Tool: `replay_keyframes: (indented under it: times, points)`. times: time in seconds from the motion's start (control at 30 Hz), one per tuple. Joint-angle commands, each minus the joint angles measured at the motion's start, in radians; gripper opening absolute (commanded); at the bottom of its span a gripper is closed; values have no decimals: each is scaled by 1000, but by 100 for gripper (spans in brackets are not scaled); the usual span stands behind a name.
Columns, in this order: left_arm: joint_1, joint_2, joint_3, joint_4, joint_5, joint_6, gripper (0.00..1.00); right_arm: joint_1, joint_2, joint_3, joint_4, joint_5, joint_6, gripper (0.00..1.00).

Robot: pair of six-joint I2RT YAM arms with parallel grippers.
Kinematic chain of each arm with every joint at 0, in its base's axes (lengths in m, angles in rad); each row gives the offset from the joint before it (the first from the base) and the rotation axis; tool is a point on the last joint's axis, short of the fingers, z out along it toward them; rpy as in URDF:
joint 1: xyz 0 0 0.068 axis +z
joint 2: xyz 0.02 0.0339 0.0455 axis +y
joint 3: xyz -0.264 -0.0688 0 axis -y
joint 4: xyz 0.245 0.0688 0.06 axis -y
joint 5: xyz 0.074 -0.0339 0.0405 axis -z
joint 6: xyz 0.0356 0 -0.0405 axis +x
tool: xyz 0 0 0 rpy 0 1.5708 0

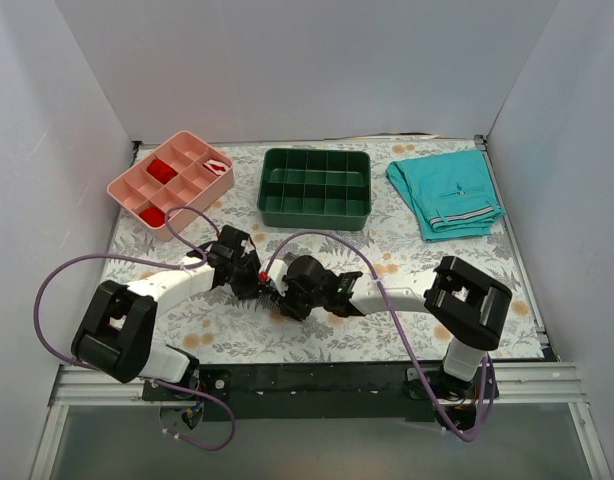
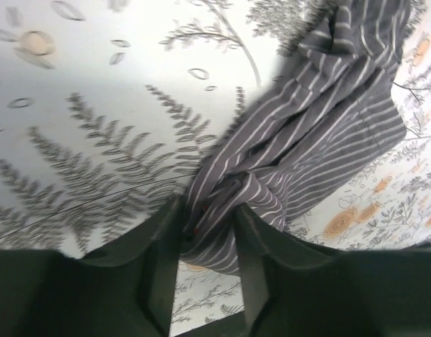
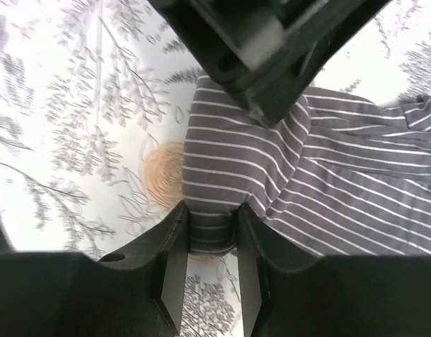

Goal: Roll the underwear
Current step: Roll the underwear to the center of the board.

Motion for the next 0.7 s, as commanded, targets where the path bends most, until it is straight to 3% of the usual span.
replay_keyframes:
  times: [0.0,0.07,0.23,0.4,0.67]
  points:
    - [55,-52,15,-93,-166,20,38,-31,54,-22,-37,-333,140,1]
    - [66,-69,13,-99,-166,14,50,-63,58,-22,-14,-398,179,1]
    - [75,-151,4,-110,-211,-3,63,-123,77,-36,35,-530,243,1]
    - [76,-247,-20,-76,-180,6,65,-184,111,-31,78,-619,324,1]
    - [76,-375,-112,22,-1,40,68,-285,170,-40,170,-787,464,1]
